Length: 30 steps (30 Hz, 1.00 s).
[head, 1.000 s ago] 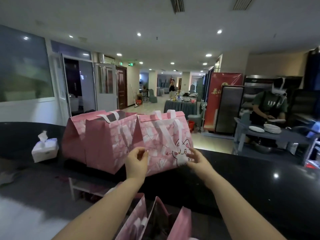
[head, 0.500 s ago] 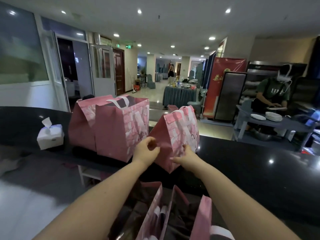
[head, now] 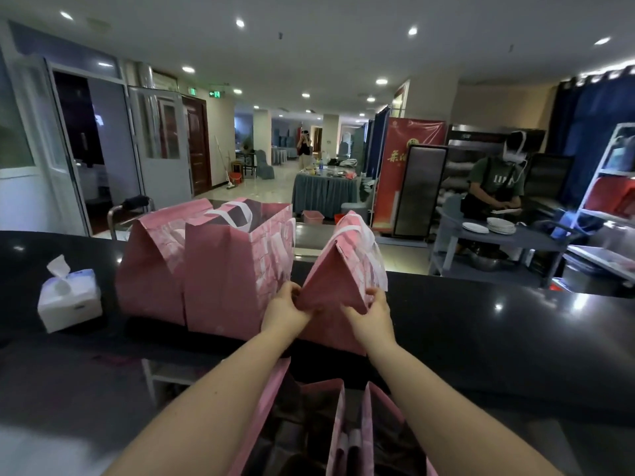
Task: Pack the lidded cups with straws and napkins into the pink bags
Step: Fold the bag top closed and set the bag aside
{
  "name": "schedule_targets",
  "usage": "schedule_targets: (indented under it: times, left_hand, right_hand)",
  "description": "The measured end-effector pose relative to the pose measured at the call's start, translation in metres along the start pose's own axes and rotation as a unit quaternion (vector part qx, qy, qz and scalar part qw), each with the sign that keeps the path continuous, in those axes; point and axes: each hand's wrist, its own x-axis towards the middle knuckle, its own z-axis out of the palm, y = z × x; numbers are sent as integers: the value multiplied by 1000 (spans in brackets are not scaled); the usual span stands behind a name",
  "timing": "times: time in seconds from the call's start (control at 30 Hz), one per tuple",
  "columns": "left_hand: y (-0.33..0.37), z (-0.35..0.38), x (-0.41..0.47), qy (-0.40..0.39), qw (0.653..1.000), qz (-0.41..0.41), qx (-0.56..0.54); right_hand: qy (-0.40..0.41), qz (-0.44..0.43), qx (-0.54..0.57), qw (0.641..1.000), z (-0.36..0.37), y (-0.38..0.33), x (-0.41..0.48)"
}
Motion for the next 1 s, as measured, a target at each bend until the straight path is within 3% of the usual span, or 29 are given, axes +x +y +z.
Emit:
schedule_targets:
  times: [0.33,0.57,0.83,1.0]
  left_hand:
    - [-9,-23,-16,67,994,45,80]
    - [-11,-35,-11,94,991,17,97]
    - [-9,-41,-7,70,989,18,130]
    - [-10,-41,-19,63,989,60,124]
  right_hand:
    - [13,-60,-52,997,26,-9,2]
    - [31,-76,-70,994,35,-7,2]
    - [14,-61,-110,992,41,-11,7]
    - [8,-61,-92,994,34,-7,3]
